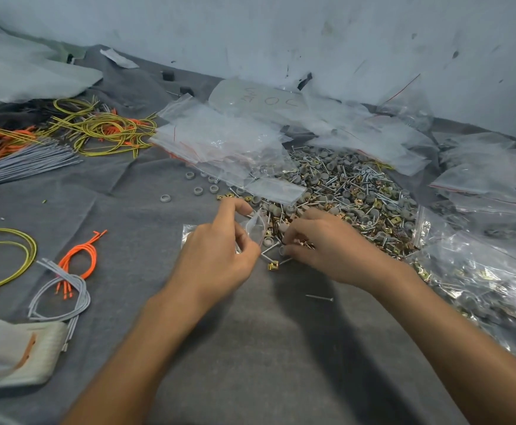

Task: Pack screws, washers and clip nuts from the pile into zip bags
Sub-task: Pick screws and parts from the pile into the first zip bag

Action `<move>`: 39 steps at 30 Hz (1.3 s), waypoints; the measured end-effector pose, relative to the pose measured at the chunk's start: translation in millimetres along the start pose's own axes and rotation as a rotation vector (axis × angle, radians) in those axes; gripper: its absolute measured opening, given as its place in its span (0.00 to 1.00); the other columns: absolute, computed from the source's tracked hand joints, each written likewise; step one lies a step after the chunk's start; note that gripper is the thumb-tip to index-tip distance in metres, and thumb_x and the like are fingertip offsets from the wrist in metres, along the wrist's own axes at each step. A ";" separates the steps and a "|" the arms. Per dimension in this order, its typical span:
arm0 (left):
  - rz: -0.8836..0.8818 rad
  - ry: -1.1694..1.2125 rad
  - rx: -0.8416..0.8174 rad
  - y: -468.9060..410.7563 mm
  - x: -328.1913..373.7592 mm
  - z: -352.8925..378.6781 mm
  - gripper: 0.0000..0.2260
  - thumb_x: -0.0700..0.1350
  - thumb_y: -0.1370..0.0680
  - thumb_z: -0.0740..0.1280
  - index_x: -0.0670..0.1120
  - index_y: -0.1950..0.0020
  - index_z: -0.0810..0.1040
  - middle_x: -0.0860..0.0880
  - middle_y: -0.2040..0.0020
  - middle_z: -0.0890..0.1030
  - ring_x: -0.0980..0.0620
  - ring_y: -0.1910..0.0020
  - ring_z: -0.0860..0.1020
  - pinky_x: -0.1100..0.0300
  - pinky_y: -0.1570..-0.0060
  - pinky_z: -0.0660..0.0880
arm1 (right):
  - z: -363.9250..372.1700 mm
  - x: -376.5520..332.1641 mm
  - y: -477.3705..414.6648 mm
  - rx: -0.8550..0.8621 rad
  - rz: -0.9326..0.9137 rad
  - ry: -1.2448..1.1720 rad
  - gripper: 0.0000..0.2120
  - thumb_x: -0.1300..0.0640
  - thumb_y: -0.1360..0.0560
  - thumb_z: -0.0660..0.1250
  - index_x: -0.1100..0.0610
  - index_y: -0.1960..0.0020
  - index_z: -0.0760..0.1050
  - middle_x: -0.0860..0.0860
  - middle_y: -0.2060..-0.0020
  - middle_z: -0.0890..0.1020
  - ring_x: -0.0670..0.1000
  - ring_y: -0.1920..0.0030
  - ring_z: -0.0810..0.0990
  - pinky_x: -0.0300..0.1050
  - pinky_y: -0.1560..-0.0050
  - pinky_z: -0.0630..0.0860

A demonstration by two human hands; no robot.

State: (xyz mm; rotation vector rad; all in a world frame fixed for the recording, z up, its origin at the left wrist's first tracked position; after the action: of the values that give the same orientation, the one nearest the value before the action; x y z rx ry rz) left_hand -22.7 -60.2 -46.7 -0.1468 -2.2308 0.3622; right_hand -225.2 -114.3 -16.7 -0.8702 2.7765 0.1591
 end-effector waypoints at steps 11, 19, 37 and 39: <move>0.003 -0.015 0.006 -1.0 -0.7 0.3 0.18 0.45 0.26 0.67 0.61 0.43 0.64 0.64 0.60 0.80 0.59 0.63 0.77 0.54 0.62 0.72 | 17.6 -2.6 -8.5 0.064 -0.146 0.252 0.08 0.51 0.19 0.65 0.56 0.47 0.72 0.53 0.48 0.76 0.57 0.47 0.76 0.45 0.48 0.64; 0.000 -0.006 -0.006 0.3 0.0 0.5 0.18 0.45 0.26 0.67 0.61 0.43 0.64 0.63 0.60 0.80 0.59 0.63 0.77 0.53 0.60 0.74 | 13.9 -3.4 -6.0 0.104 -0.058 0.184 0.07 0.52 0.16 0.58 0.55 0.47 0.70 0.51 0.50 0.73 0.54 0.51 0.74 0.50 0.51 0.69; 0.015 -0.029 -0.014 -1.0 -1.9 1.5 0.19 0.45 0.26 0.67 0.62 0.43 0.63 0.64 0.60 0.79 0.61 0.63 0.78 0.63 0.67 0.68 | 2.9 2.7 -43.0 0.044 0.074 0.085 0.13 0.43 0.23 0.69 0.47 0.42 0.77 0.47 0.52 0.71 0.54 0.45 0.76 0.50 0.50 0.72; 0.017 -0.031 -0.014 -1.2 -2.0 1.6 0.19 0.45 0.26 0.67 0.62 0.43 0.64 0.64 0.60 0.79 0.61 0.63 0.78 0.62 0.67 0.68 | 3.3 0.9 -45.2 0.081 0.010 0.149 0.11 0.45 0.22 0.69 0.50 0.44 0.78 0.48 0.52 0.73 0.55 0.46 0.77 0.51 0.50 0.74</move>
State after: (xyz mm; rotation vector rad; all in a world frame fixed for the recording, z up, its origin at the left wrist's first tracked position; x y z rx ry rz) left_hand -22.7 -62.1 -48.8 -0.1686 -2.2638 0.3602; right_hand -199.4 -151.1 -21.7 -0.8815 2.9013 -0.0179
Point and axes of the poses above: each hand's wrist, its own y-axis away from the middle knuckle, its own z-axis out of the palm, x = y × z, the point moved 1 cm from there along -y, towards the middle knuckle
